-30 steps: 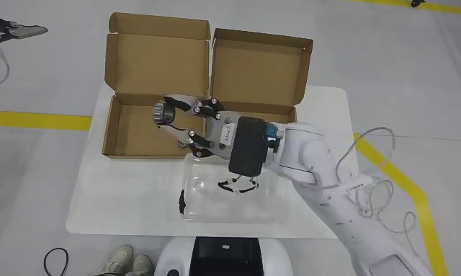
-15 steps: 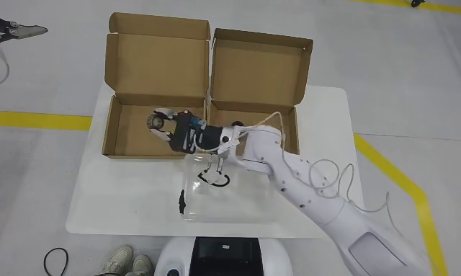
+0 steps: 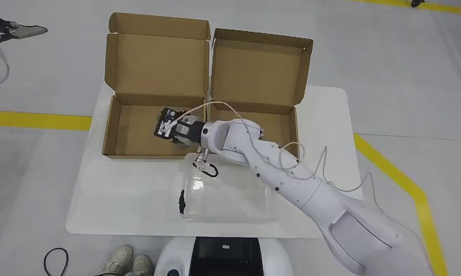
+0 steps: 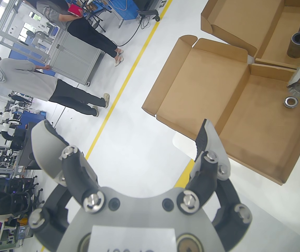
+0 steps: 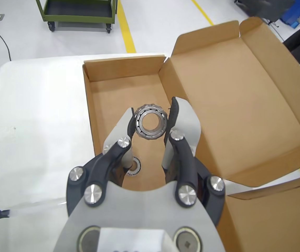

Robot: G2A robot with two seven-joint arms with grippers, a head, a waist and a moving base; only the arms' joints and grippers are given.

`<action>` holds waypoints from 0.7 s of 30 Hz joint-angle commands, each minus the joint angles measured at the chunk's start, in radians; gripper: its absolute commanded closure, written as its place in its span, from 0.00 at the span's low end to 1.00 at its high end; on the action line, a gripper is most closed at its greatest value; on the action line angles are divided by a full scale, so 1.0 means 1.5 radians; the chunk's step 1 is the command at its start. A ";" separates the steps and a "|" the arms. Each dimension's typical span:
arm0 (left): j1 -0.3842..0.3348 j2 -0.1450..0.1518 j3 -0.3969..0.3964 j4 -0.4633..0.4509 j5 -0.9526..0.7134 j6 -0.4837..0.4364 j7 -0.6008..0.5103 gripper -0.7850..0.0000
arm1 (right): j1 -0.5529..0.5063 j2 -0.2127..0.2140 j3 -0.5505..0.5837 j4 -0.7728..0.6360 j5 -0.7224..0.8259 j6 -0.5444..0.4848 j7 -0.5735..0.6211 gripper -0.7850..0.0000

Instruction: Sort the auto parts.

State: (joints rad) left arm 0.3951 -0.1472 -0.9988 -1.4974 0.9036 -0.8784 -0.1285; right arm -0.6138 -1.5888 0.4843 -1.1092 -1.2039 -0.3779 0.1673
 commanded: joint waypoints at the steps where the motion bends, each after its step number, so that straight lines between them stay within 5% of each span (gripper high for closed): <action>1: 0.000 0.000 0.000 0.000 0.000 0.000 0.000 0.00 | 0.002 -0.007 0.001 0.026 0.016 -0.001 0.008 1.00; 21: 0.000 0.000 0.000 0.000 0.000 0.000 0.000 0.00 | 0.059 -0.100 -0.023 0.274 0.104 -0.026 0.063 1.00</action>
State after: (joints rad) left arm 0.3951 -0.1472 -0.9988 -1.4974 0.9036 -0.8784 -0.1285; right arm -0.5268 -1.7342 0.4519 -0.7109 -1.0477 -0.4147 0.2646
